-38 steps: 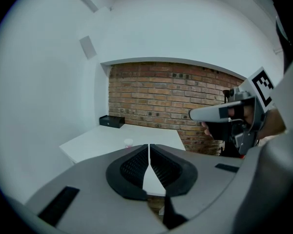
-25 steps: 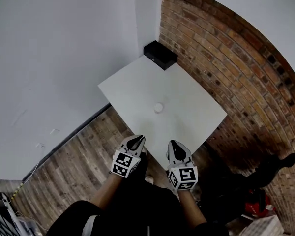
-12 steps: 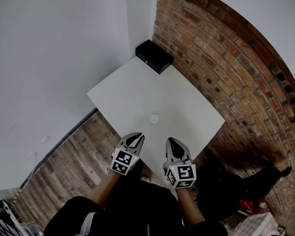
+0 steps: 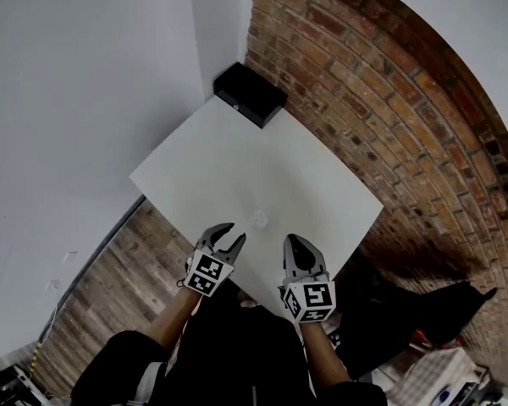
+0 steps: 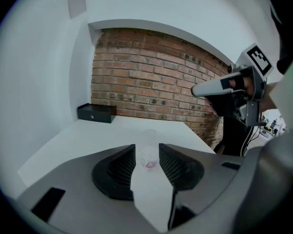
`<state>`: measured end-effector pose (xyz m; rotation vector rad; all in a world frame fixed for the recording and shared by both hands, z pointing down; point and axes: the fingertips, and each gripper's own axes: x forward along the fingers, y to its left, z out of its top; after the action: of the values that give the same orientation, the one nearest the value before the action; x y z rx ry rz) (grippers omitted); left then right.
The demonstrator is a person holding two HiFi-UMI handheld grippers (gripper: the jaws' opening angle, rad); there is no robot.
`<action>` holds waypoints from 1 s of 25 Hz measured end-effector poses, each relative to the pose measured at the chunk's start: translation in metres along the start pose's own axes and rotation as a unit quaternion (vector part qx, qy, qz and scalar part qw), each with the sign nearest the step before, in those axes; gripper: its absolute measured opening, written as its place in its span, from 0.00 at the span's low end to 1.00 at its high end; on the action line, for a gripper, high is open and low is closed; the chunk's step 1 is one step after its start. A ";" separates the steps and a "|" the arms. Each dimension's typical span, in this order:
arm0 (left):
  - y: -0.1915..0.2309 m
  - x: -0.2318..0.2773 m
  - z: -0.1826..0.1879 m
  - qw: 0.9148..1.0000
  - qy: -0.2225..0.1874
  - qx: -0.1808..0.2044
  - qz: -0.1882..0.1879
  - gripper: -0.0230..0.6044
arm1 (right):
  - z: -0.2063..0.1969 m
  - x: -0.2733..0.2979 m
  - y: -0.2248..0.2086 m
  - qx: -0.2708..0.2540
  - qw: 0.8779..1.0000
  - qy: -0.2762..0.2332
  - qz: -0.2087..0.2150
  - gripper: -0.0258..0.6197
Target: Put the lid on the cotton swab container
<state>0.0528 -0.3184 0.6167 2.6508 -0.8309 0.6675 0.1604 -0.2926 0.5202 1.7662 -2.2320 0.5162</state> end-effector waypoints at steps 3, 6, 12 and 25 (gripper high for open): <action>0.010 0.013 -0.005 1.000 0.009 0.012 -0.008 0.32 | -0.002 0.014 -0.003 0.003 1.000 0.010 -0.006 0.08; 0.014 0.025 -0.013 0.999 0.023 0.019 -0.019 0.41 | -0.004 0.026 -0.007 0.004 1.000 0.018 -0.009 0.08; -0.002 0.047 -0.030 0.997 0.049 0.036 -0.040 0.49 | 0.003 0.042 -0.019 -0.007 1.000 0.018 -0.006 0.08; -0.022 0.096 -0.080 0.993 0.105 0.050 0.000 0.50 | -0.006 0.063 -0.012 -0.056 0.993 0.058 0.089 0.09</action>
<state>0.1085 -0.3142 0.7306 2.6075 -0.7567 0.9921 0.1567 -0.3482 0.5526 1.4550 -2.3012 0.5046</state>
